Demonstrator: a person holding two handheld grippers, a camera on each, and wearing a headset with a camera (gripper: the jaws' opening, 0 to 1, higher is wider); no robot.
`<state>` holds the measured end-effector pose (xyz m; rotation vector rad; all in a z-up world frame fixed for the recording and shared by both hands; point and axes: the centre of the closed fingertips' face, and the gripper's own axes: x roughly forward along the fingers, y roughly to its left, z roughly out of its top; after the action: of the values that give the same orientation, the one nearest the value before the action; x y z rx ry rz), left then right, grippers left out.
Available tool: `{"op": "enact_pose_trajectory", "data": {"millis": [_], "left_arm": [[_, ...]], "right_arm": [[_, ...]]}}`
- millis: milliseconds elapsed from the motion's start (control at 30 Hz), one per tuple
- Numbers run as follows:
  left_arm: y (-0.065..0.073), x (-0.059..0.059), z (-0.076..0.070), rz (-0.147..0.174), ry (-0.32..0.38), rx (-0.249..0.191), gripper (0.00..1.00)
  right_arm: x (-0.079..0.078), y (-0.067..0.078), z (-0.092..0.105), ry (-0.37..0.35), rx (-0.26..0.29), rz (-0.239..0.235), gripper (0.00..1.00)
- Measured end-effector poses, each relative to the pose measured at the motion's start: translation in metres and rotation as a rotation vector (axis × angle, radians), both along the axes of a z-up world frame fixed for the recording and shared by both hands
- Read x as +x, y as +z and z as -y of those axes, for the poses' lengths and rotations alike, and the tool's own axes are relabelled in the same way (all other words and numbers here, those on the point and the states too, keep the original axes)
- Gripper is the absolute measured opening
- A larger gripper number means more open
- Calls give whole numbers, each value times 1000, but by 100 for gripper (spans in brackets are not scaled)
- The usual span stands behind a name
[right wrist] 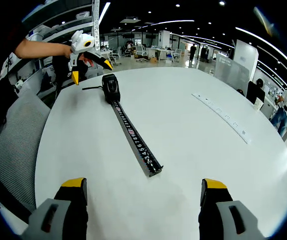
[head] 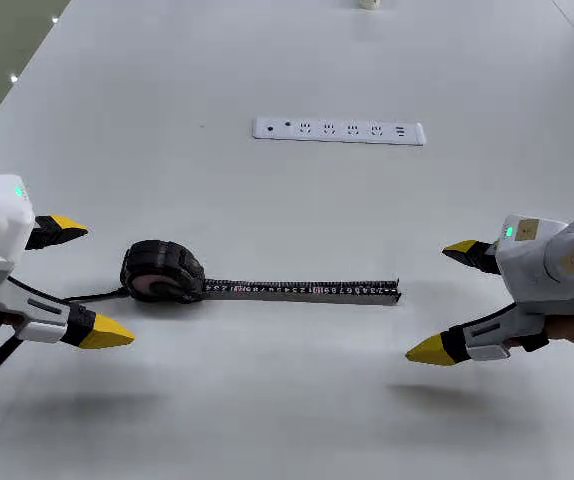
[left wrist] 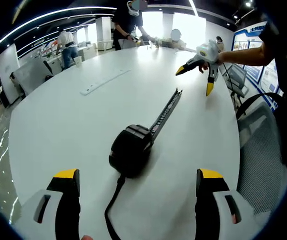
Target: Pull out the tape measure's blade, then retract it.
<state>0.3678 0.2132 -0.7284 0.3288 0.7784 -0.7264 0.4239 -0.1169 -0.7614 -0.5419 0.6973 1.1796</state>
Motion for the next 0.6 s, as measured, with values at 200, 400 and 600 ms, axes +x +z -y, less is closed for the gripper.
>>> {"op": "enact_pose_trajectory", "data": {"millis": [200, 400, 600], "left_arm": [[3, -3, -1, 16, 31, -10, 99], [7, -9, 0, 33, 58, -21, 99], [9, -15, 2, 61, 83, -35, 99]], "right_arm": [[-2, 4, 1, -26, 12, 7, 99], [-6, 6, 6, -45, 17, 19, 99], [-6, 8, 10, -72, 33, 21, 99]]}}
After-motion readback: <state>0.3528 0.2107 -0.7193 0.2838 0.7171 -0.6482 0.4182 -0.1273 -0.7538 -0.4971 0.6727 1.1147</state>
